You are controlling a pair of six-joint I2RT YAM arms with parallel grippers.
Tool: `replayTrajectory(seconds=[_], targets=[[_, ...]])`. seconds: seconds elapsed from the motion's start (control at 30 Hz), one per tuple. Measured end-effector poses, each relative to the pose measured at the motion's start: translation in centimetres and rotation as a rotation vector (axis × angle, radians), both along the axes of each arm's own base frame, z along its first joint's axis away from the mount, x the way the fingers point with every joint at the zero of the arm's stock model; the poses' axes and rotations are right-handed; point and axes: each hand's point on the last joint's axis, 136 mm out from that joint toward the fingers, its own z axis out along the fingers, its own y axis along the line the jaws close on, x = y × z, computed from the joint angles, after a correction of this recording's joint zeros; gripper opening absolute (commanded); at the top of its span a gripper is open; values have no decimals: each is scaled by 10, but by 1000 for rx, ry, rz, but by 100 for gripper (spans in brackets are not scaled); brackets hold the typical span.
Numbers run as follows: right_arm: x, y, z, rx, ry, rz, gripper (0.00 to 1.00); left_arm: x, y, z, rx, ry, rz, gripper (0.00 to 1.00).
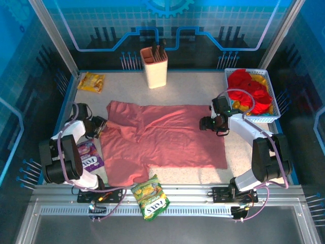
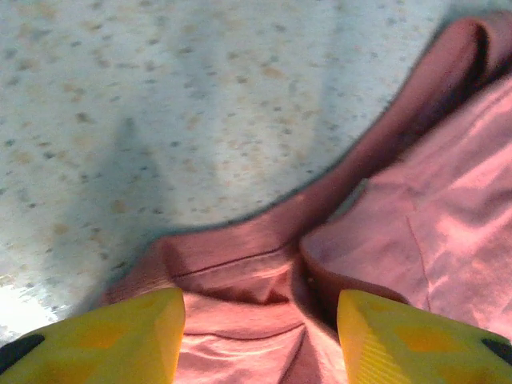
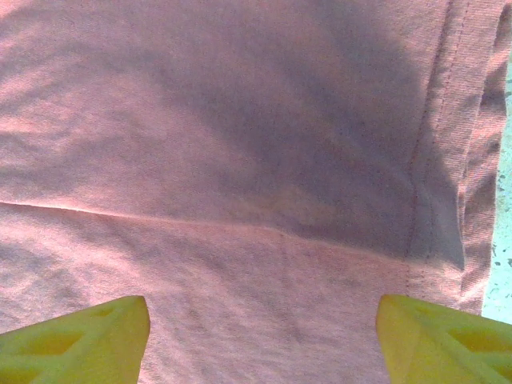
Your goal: Fold and stack the t-shirts
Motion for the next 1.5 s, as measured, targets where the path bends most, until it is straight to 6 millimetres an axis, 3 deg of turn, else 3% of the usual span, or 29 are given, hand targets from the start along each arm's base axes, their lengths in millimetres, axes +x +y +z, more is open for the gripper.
replayTrajectory(seconds=[0.53, 0.87, 1.03, 1.17, 1.2, 1.4, 1.5], targets=[[0, 0, 0, 0, 0, 0, 75, 19, -15, -8, -161, -51, 34, 44], [0, 0, -3, -2, 8, 0, 75, 23, -23, -11, -193, -65, 41, 31], [0, 0, -3, -2, 8, 0, 75, 21, -30, -15, -207, -57, 46, 22], [0, 0, -3, -2, 8, 0, 75, 20, -33, -16, -215, -51, 52, 1], [0, 0, -3, -2, 8, 0, 75, 20, -33, -16, -216, -51, 51, 0], [0, 0, -3, -3, 8, 0, 75, 11, -36, -18, -212, -12, 30, 0], [0, -1, -3, -6, 7, 2, 76, 4, -36, -8, -188, 19, -6, 0]])
